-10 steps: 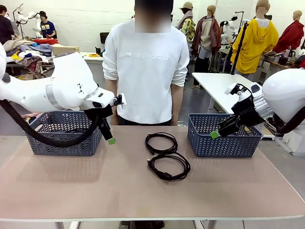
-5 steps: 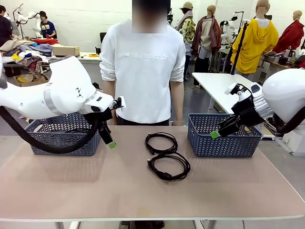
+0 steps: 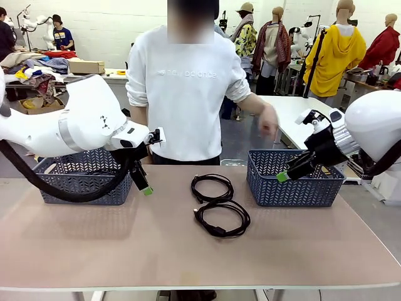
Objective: Organize the cables according to human instructions.
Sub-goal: Pick up a bundle of cables and place it in the basket indicated by the human.
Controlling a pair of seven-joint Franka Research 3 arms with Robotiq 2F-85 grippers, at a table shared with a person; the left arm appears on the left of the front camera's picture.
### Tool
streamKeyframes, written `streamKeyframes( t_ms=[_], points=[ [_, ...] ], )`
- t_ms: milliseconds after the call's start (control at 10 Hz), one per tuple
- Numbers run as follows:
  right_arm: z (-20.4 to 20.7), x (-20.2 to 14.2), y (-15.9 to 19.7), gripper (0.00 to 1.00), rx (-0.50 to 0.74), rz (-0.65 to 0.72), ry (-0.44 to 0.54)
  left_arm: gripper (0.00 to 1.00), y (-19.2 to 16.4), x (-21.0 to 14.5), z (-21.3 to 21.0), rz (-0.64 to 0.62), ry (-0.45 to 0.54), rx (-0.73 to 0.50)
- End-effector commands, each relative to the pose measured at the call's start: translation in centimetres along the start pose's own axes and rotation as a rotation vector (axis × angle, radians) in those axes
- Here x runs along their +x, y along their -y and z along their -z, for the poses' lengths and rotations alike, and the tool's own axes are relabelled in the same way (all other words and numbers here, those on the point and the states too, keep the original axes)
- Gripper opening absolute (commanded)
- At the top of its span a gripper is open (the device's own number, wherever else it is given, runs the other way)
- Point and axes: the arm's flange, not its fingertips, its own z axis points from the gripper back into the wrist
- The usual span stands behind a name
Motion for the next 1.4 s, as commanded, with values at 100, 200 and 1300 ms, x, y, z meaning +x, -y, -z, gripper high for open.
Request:
streamKeyframes(
  t_ms=[100,200,1300],
  points=[
    [0.3,0.0,0.2,1.00,0.015,-0.008,0.025,1.00,-0.2,0.1,-0.3,0.003,-0.003,0.004],
    [0.3,0.0,0.2,1.00,0.015,-0.008,0.025,1.00,-0.2,0.1,-0.3,0.003,-0.003,0.004],
    [1.4,2.4,-1.3,1.00,-0.002,0.022,-0.078,1.00,-0.2,0.1,-0.3,0.003,-0.003,0.004]
  ],
)
